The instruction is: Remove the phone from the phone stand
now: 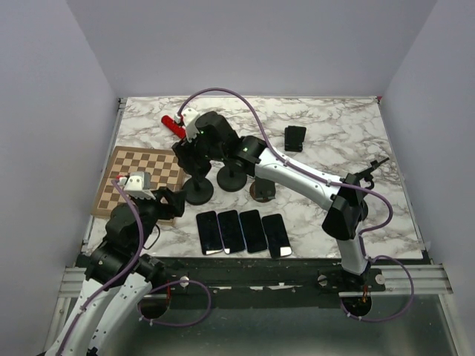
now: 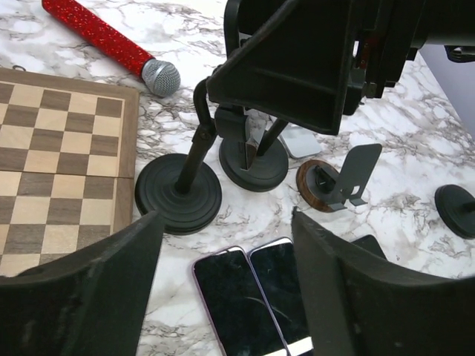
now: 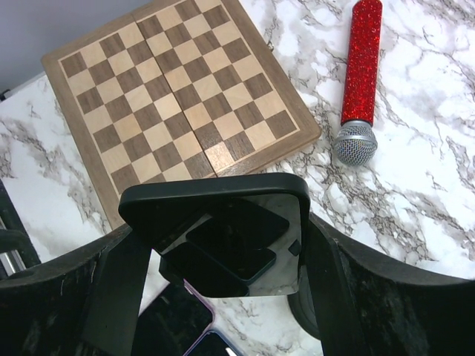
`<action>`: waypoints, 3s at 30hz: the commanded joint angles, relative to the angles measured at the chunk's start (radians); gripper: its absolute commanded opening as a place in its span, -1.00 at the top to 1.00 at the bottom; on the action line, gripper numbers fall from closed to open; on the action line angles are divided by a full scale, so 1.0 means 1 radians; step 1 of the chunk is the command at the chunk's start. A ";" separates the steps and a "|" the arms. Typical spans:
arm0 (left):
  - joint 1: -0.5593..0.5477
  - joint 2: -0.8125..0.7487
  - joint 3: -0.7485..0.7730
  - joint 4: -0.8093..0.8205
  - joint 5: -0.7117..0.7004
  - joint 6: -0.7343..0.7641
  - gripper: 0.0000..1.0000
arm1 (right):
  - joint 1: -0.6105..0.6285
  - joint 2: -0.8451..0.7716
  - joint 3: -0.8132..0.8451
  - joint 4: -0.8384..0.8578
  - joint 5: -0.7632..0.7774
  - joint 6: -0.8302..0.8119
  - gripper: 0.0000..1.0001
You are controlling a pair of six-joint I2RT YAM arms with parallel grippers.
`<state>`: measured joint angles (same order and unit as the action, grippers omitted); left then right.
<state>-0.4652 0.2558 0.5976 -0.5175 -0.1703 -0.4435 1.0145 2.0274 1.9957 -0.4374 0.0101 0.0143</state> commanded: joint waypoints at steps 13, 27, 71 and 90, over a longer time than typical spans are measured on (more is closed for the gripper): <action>0.192 0.386 0.099 0.180 0.335 -0.053 -0.49 | -0.051 0.050 0.120 -0.120 -0.115 0.233 0.99; 0.244 0.472 0.106 0.332 0.465 0.006 -0.19 | -0.076 0.066 0.149 -0.125 -0.190 0.278 0.99; 0.243 0.583 0.180 0.295 0.357 0.009 0.06 | -0.076 0.058 0.162 -0.092 -0.204 0.296 0.99; 0.243 0.610 0.151 0.342 0.433 -0.003 0.38 | -0.073 0.037 0.098 -0.039 -0.065 0.287 0.99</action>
<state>-0.2260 0.8543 0.7605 -0.2211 0.2161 -0.4351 0.9283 2.0701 2.1086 -0.5438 -0.0868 0.2623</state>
